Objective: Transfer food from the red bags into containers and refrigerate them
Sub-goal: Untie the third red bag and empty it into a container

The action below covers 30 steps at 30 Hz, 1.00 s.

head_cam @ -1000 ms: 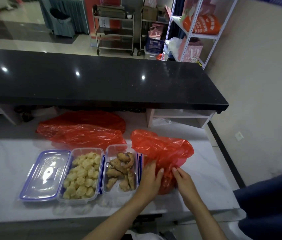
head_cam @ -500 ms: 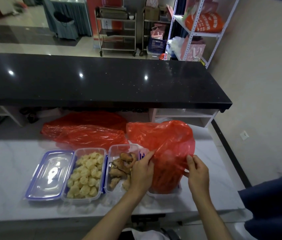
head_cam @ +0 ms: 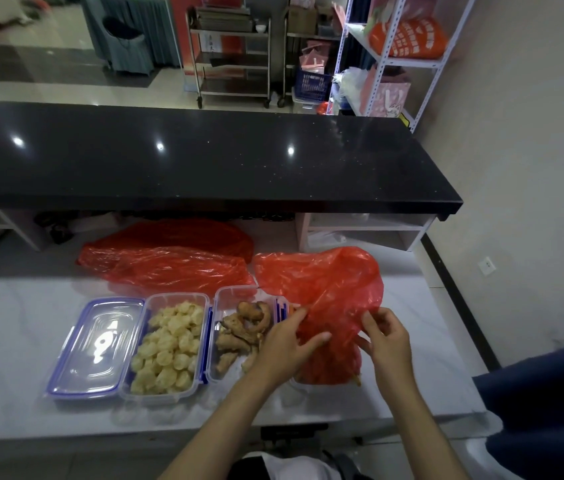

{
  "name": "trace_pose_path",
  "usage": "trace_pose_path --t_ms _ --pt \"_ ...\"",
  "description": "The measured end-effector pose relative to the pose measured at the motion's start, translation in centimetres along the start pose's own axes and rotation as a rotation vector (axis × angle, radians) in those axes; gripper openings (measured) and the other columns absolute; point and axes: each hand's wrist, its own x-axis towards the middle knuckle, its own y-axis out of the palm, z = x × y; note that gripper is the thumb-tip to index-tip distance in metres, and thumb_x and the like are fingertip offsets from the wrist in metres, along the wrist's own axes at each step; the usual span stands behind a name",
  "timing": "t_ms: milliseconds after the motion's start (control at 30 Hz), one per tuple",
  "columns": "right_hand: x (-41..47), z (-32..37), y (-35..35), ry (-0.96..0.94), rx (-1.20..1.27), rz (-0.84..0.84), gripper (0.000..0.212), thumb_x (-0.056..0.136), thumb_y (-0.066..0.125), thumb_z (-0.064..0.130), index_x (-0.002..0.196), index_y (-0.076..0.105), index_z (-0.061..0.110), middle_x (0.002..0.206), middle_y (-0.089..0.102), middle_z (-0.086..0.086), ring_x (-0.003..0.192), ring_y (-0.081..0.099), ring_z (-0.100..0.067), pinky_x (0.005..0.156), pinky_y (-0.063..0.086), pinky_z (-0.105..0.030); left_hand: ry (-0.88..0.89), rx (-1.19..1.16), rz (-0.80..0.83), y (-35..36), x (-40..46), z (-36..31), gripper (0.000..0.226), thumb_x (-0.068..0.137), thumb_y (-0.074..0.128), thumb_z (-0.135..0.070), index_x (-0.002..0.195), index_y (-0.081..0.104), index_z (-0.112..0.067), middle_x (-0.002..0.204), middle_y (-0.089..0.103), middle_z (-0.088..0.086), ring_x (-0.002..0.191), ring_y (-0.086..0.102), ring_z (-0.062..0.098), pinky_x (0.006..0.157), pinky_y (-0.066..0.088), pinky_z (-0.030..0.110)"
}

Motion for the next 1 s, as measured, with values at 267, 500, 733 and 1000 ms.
trace_pose_path --t_ms 267,500,733,1000 --pt "0.5 -0.9 -3.1 0.008 -0.297 0.226 0.044 0.079 0.081 0.047 0.117 0.066 0.033 0.116 0.070 0.009 0.105 0.069 -0.015 0.088 0.062 -0.040 -0.005 -0.007 -0.252 -0.4 0.5 0.5 0.051 0.097 0.070 -0.012 0.144 0.058 -0.027 0.118 0.067 -0.021 0.107 0.062 -0.010 0.095 0.045 0.003" --pt "0.6 -1.1 -3.8 0.073 -0.556 0.442 0.046 0.077 0.088 0.038 0.115 0.062 0.035 0.110 0.067 0.004 0.091 0.071 -0.020 0.073 0.063 -0.029 0.018 -0.025 -0.260 -0.3 0.7 0.2 0.049 0.096 0.069 -0.008 0.141 0.061 -0.025 0.122 0.067 -0.019 0.114 0.062 -0.003 0.098 0.046 0.006" --pt "0.7 -0.6 -3.6 0.009 -0.713 0.503 0.063 0.073 0.091 0.038 0.123 0.053 0.043 0.117 0.061 0.012 0.093 0.069 -0.014 0.071 0.060 -0.021 0.004 -0.070 -0.301 -0.2 0.9 0.3 0.050 0.096 0.068 -0.006 0.141 0.061 -0.027 0.122 0.071 -0.017 0.112 0.065 -0.005 0.098 0.051 0.013" --pt "0.2 -0.6 -3.4 0.079 -0.875 0.567 0.082 0.076 0.088 0.037 0.136 0.034 0.050 0.103 0.068 0.006 0.077 0.075 -0.014 0.069 0.065 -0.028 -0.082 -0.093 -0.387 -0.4 1.1 0.7 0.046 0.097 0.068 -0.010 0.141 0.061 -0.023 0.124 0.070 -0.013 0.115 0.064 0.002 0.104 0.051 0.024"
